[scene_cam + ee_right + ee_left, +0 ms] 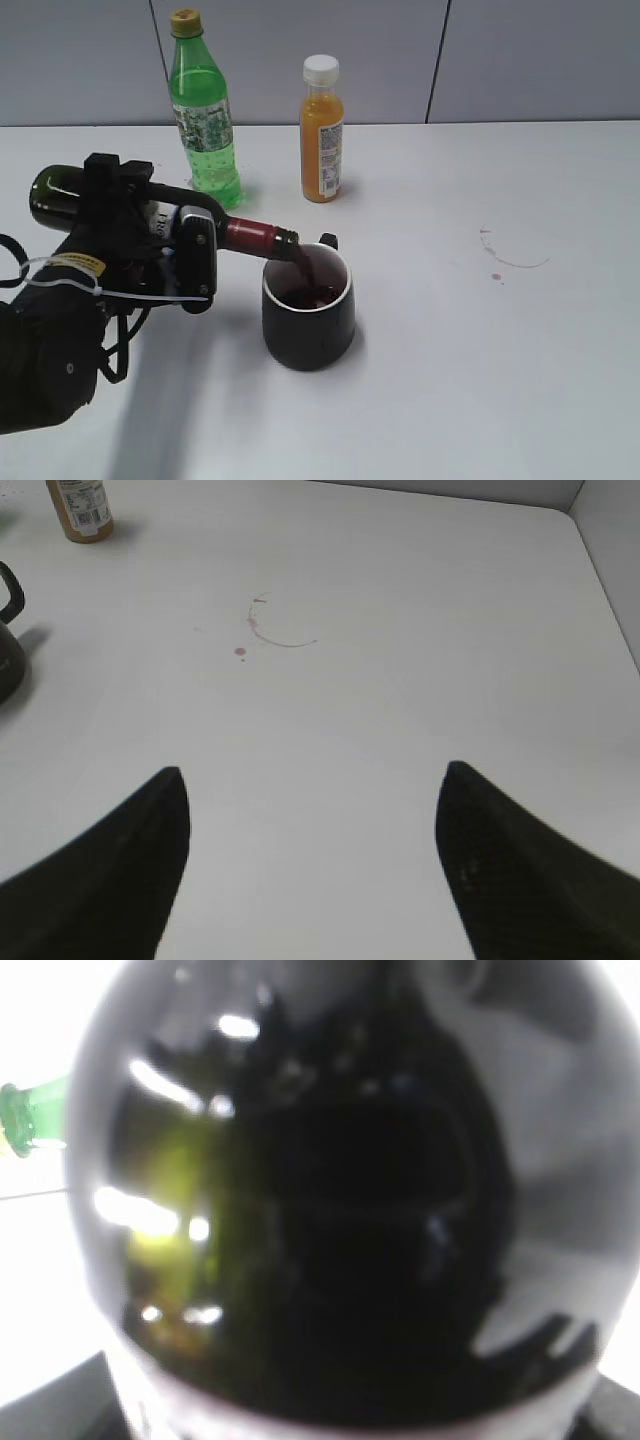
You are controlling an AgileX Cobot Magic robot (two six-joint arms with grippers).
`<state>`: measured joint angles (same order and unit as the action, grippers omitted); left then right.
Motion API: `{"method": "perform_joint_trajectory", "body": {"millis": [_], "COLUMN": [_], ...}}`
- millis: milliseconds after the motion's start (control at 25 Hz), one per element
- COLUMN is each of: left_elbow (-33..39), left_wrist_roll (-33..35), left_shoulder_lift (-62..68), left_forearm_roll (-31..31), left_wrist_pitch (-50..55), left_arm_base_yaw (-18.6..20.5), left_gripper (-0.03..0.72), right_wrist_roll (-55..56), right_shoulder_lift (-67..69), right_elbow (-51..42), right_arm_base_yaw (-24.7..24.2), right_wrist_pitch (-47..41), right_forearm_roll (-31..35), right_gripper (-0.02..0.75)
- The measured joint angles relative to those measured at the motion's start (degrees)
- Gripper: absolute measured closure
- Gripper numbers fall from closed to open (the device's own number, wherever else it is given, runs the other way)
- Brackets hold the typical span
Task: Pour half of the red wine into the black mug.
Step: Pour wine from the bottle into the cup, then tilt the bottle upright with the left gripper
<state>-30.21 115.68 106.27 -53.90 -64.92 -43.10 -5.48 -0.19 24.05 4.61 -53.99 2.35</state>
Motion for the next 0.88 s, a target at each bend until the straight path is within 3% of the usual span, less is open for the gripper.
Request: {"method": "perform_joint_trajectory", "body": {"millis": [880], "left_elbow": [-0.2], "left_wrist_roll": [2.6], "left_shoulder_lift": [0.0], "left_forearm_roll": [0.0], "left_wrist_pitch": [-0.1], "left_arm_base_yaw": [0.4], "left_gripper": [0.156], "right_wrist_roll": [0.0], "right_shoulder_lift": [0.0], "right_elbow": [0.0], "right_arm_base_yaw": [0.0], "right_wrist_pitch": [0.0], "right_forearm_roll": [0.0], "right_gripper": [0.164]}}
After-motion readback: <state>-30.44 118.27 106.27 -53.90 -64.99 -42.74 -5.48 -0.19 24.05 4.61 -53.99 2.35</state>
